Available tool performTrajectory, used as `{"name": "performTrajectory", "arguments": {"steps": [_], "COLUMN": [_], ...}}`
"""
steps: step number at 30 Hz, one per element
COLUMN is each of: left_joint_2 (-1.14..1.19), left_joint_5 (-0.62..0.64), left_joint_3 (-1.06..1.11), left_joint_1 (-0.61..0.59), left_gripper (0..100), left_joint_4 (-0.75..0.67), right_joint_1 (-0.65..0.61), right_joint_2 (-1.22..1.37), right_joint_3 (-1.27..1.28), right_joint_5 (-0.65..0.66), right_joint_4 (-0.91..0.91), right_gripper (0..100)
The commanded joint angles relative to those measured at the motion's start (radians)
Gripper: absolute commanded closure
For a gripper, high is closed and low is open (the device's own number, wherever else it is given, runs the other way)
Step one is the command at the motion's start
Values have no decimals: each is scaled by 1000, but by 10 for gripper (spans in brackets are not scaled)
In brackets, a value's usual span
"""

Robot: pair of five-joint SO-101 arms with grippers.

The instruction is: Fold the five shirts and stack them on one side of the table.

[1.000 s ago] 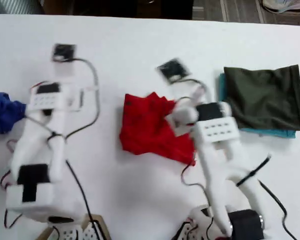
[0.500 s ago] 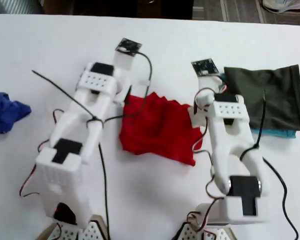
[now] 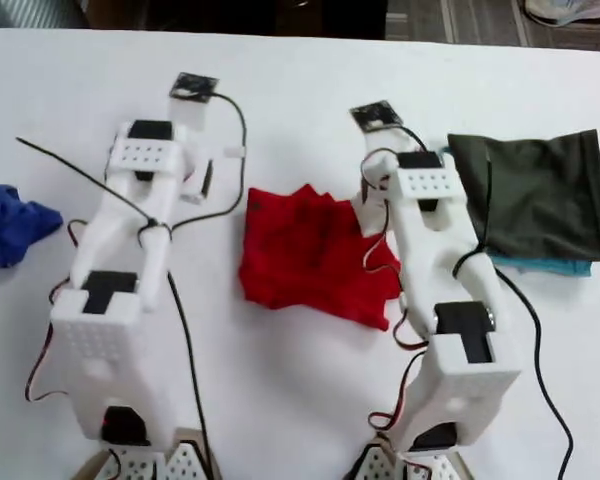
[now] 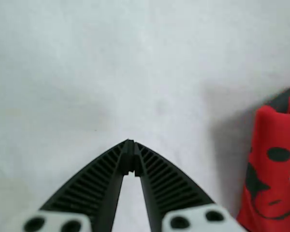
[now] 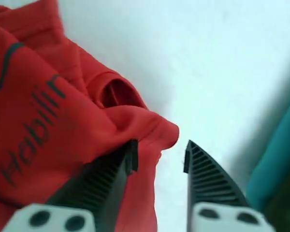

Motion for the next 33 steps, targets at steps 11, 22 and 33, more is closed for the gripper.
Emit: {"name": "performTrajectory", "arguments": {"steps": [11,22,33], "left_joint_2": [-8,-9,-6], "left_joint_5": [-9,-9,-6], "left_joint_3": [-47,-47,-47], "left_joint_1": [-12,-15,-26], "left_gripper": [974,974,974], "left_joint_4": [0,5,0], "right_joint_1": [-10,-1,4], "right_joint_2": [65,65,-44], "right_joint_3": [-84,-129,-258], "right_joint_5": [-5,-6,132], "right_joint_4": [30,-1,5], "right_gripper": [829,976,976]}}
